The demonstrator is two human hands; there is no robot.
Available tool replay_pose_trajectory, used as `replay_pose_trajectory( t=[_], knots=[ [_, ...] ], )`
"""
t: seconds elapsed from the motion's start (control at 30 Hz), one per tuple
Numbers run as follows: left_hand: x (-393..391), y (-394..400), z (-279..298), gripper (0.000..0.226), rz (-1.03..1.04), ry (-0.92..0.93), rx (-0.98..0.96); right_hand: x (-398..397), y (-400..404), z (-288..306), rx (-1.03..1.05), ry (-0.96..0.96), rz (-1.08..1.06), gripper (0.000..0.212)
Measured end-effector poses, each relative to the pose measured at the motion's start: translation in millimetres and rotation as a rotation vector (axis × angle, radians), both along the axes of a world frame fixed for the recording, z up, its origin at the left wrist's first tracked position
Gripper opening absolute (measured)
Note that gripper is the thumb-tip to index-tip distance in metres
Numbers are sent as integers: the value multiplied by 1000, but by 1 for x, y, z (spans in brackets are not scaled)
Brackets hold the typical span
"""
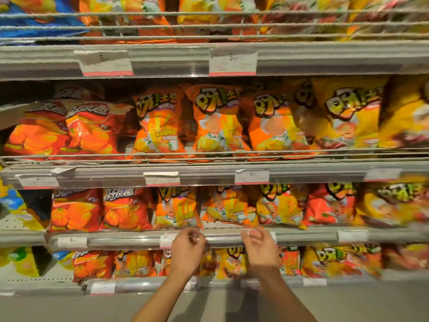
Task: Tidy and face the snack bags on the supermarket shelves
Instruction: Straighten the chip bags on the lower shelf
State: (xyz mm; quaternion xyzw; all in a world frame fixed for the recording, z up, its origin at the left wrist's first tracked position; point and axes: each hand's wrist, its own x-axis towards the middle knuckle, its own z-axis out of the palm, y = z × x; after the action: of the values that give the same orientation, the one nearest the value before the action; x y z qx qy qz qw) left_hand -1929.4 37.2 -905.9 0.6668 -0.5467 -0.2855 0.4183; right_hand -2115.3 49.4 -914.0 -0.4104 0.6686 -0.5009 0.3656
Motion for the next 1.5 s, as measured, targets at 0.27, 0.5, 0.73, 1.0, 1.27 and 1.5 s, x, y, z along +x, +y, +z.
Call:
replay_pose_trajectory(
  t=[0.27,0.5,0.73,1.0,1.27,1.5],
  knots=[
    [-69,-21,15,63,-55,-107,-73,-94,9,9,12,220,-120,65],
    [-70,-95,16,63,-142,-140,12,-115,-49,24,23,400,-26,117],
    [-60,-131,8,31,-321,190,186,-129,-102,5,136,273,47,143],
    [-75,-120,4,60,-113,154,79,-132,-101,4,54,419,54,100],
    [-89,-94,26,83,10,206,-42,-143,-75,27,-39,237,20,121],
    [-82,-71,39,102,32,142,-5,-152,-58,33,-54,178,109,119]
  ],
)
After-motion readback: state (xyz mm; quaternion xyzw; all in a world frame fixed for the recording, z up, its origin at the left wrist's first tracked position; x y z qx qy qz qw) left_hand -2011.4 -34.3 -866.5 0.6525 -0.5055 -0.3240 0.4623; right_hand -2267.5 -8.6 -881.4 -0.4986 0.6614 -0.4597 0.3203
